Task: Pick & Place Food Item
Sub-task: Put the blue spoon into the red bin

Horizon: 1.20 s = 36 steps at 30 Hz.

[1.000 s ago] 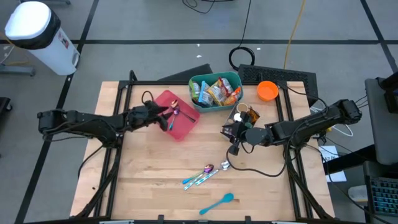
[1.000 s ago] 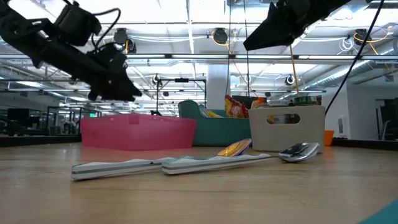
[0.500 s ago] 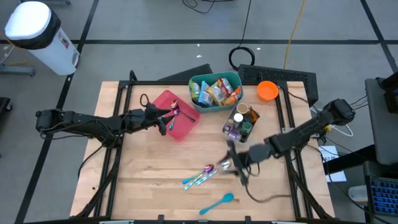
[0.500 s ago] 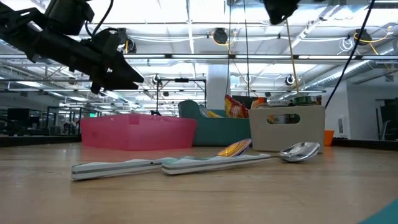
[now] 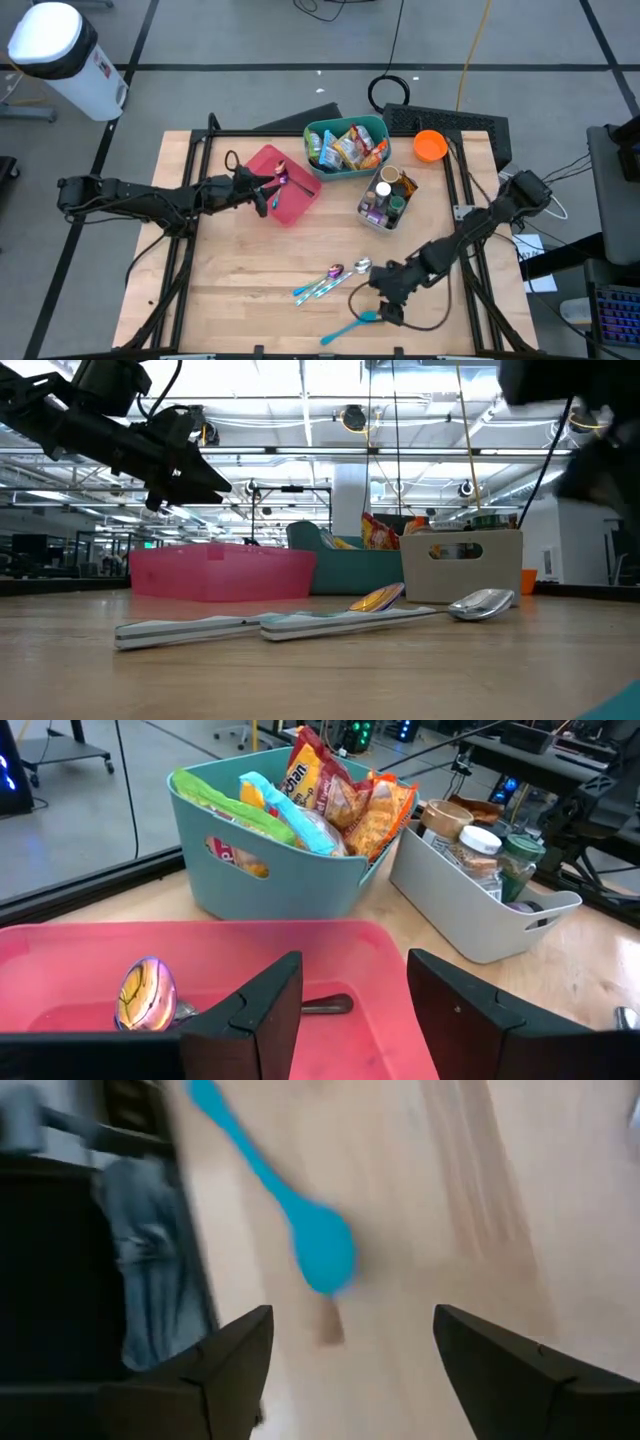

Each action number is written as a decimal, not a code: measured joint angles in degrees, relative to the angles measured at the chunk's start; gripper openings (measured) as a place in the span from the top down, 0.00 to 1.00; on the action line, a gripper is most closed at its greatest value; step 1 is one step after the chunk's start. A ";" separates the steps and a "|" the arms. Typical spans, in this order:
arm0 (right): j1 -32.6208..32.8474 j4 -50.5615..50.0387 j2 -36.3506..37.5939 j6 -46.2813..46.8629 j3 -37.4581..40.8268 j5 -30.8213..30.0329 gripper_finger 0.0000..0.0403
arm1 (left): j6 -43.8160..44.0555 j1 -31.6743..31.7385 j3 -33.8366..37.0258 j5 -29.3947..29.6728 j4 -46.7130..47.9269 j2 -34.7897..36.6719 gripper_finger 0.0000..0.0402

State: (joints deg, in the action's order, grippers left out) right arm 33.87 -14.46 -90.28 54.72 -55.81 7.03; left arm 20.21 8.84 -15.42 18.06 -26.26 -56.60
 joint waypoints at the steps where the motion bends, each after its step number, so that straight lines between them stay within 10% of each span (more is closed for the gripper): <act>1: 0.00 0.36 -0.97 2.27 0.68 1.27 0.34 | 0.09 0.00 0.00 0.00 0.10 0.00 0.54; 19: -1.07 16.61 -10.93 5.24 2.95 6.66 0.42 | 4.54 -1.46 0.00 -0.04 2.29 -0.02 0.54; 36: -1.36 17.38 -11.79 0.31 3.01 4.35 0.98 | 4.52 -2.34 0.00 0.00 2.28 -0.02 0.54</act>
State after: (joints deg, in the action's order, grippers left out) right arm 32.51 2.93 -102.07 55.04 -52.80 11.38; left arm 24.73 6.50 -15.42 18.06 -23.99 -56.62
